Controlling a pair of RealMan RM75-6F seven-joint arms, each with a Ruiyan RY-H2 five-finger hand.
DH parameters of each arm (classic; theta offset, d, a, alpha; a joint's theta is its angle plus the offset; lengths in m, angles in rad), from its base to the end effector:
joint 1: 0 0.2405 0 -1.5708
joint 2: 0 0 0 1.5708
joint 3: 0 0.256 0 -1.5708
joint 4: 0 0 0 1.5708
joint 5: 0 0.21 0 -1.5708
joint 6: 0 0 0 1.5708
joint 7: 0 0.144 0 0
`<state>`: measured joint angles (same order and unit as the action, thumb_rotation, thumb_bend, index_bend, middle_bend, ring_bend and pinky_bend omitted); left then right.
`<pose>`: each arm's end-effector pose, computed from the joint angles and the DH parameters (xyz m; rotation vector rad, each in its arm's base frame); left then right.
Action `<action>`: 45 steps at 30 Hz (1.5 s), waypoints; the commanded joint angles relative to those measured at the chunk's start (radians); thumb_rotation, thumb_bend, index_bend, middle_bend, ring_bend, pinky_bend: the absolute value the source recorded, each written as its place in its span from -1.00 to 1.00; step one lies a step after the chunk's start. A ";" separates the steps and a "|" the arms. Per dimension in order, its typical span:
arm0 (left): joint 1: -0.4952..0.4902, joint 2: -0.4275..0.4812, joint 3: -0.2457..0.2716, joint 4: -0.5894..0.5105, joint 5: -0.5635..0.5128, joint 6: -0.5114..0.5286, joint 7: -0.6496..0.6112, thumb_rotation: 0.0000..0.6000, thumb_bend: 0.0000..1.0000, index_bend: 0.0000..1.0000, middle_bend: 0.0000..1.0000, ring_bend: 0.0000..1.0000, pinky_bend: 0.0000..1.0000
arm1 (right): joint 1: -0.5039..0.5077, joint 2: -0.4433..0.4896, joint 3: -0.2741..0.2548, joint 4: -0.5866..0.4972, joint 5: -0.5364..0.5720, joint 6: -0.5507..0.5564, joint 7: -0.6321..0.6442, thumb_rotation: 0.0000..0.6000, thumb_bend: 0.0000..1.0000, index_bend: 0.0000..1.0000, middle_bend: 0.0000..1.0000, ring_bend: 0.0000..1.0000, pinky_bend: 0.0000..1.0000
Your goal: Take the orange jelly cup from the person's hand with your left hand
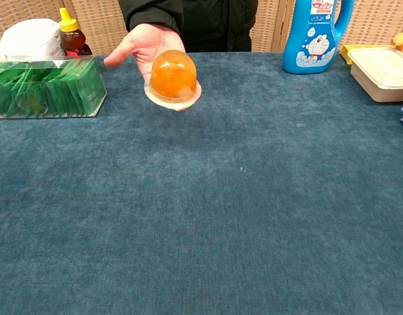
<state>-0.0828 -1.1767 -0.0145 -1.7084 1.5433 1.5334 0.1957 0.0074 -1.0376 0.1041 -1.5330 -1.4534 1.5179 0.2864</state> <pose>-0.2809 0.1707 0.1334 -1.4317 -0.8454 -0.9046 -0.3429 -0.1671 0.2104 1.1969 -0.9750 0.9938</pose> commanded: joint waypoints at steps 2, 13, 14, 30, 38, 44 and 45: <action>-0.010 -0.005 -0.002 0.004 0.013 -0.010 0.007 1.00 -0.84 -1.00 -1.00 -1.00 -1.00 | 0.004 0.000 -0.001 0.001 -0.001 -0.007 0.003 1.00 -0.94 -1.00 -1.00 -1.00 -0.79; -0.127 0.068 -0.034 -0.260 0.101 -0.135 0.137 1.00 -0.79 -1.00 -1.00 -1.00 -1.00 | 0.008 0.002 -0.002 0.006 0.001 -0.017 0.013 1.00 -0.93 -1.00 -1.00 -0.99 -0.79; -0.158 0.073 -0.058 -0.302 0.082 -0.174 0.184 1.00 -0.77 -1.00 -1.00 -1.00 -1.00 | 0.008 0.002 -0.002 0.005 -0.001 -0.017 0.013 1.00 -0.93 -1.00 -1.00 -0.99 -0.79; -0.625 -0.207 -0.290 -0.221 -0.476 -0.507 0.655 1.00 -0.70 -1.00 -1.00 -1.00 -0.73 | 0.010 0.005 0.003 0.030 0.014 -0.033 0.071 1.00 -0.93 -1.00 -1.00 -1.00 -0.79; -0.713 -0.292 -0.305 -0.127 -0.558 -0.480 0.677 1.00 -0.61 -1.00 -1.00 -1.00 -0.73 | 0.017 0.003 0.006 0.046 0.025 -0.052 0.089 1.00 -0.93 -1.00 -1.00 -1.00 -0.79; -0.764 -0.308 -0.296 -0.091 -0.619 -0.483 0.699 1.00 -0.56 -1.00 -1.00 -1.00 -0.73 | 0.019 0.001 0.008 0.049 0.030 -0.057 0.091 1.00 -0.93 -1.00 -1.00 -0.99 -0.79; -0.772 -0.312 -0.294 -0.085 -0.636 -0.485 0.701 1.00 -0.56 -1.00 -1.00 -1.00 -0.73 | 0.019 0.001 0.008 0.049 0.031 -0.057 0.091 1.00 -0.93 -1.00 -1.00 -0.99 -0.79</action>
<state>-0.8417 -1.4818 -0.3121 -1.8041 0.9260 1.0504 0.8895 0.0261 -1.0366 0.1120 -1.4843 -1.4225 1.4608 0.3778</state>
